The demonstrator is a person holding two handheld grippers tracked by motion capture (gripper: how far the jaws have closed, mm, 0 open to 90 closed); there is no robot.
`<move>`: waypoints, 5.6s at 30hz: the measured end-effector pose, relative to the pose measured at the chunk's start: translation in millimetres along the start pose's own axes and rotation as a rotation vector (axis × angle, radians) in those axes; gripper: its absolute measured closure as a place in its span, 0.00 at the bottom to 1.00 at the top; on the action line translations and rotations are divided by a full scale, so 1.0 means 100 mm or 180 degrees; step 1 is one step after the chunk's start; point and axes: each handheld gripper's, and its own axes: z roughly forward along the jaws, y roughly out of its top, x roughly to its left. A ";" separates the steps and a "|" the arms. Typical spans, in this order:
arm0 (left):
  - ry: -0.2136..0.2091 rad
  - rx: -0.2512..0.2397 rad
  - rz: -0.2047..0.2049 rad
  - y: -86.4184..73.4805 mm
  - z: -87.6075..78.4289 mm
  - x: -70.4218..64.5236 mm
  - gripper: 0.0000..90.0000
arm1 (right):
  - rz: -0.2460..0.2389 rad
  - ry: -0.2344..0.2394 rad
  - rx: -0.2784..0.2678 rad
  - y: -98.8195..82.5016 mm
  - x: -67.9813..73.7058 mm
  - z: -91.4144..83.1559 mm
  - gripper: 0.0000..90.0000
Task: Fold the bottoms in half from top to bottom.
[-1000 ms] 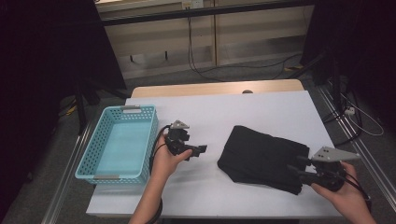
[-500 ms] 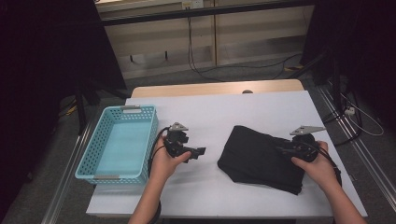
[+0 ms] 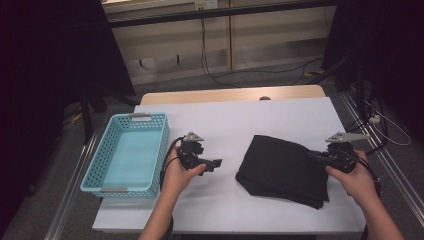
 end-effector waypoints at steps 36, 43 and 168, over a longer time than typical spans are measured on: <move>-0.0253 0.0080 0.0135 -0.07 0.42 -0.56 0.41 | -0.0087 -0.0207 -0.0213 -0.07 0.19 0.13 0.19; -0.0310 0.0123 0.0145 -0.10 0.50 -0.63 0.49 | -0.0115 -0.0181 -0.0221 -0.07 0.22 0.13 0.19; 0.0623 0.0068 -0.0611 -0.17 -0.26 0.22 0.21 | -0.0072 0.0232 0.0019 0.05 0.98 0.84 0.37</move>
